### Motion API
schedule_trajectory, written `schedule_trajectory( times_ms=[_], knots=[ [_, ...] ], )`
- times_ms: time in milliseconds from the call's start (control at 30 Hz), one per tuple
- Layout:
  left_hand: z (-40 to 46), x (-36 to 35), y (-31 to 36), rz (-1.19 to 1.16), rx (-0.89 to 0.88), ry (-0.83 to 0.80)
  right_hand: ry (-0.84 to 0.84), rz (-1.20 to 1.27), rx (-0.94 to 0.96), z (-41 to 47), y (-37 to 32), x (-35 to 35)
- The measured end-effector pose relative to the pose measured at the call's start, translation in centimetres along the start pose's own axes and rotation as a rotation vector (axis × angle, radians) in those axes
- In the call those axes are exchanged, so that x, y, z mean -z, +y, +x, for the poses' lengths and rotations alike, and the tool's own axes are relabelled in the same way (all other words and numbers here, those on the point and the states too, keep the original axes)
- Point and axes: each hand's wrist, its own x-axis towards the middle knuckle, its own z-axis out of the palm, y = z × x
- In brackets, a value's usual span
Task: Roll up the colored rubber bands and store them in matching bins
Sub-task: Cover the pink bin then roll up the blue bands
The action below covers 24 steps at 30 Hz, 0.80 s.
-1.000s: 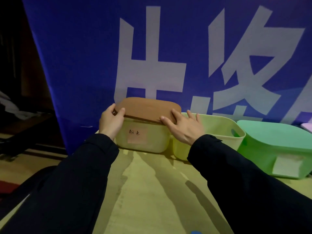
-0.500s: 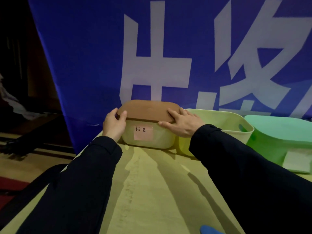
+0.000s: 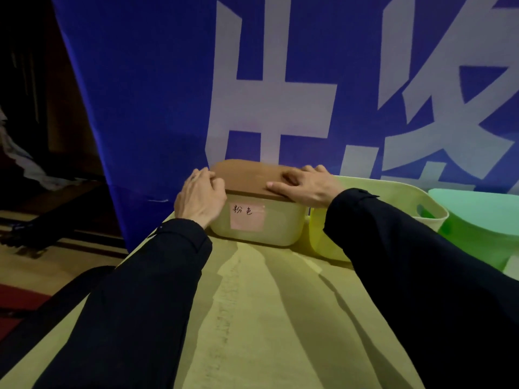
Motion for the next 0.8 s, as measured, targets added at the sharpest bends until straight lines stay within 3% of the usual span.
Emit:
schedule_trajectory(
  times_ms=[100, 267, 367, 533, 800],
  knots=[
    [0.2, -0.4, -0.4, -0.030, 0.017, -0.006, 0.031, 0.061, -0.038, 1.6, -0.4, 0.8],
    [0.1, -0.9, -0.1, -0.001, -0.031, 0.018, -0.044, 0.002, 0.046, 2.4, -2.8, -1.1],
    [-0.4, -0.4, -0.2, 0.045, -0.069, 0.004, -0.091, 0.105, 0.013, 2.7, -3.8, -0.2],
    [-2.2, -0.3, -0.1, -0.007, -0.107, 0.025, -0.110, 0.022, 0.108, 2.9, -7.8, -1.2],
    [-1.7, -0.5, -0.5, 0.015, -0.100, 0.005, -0.056, 0.011, 0.175, 4.1, -8.8, -1.6]
  ],
)
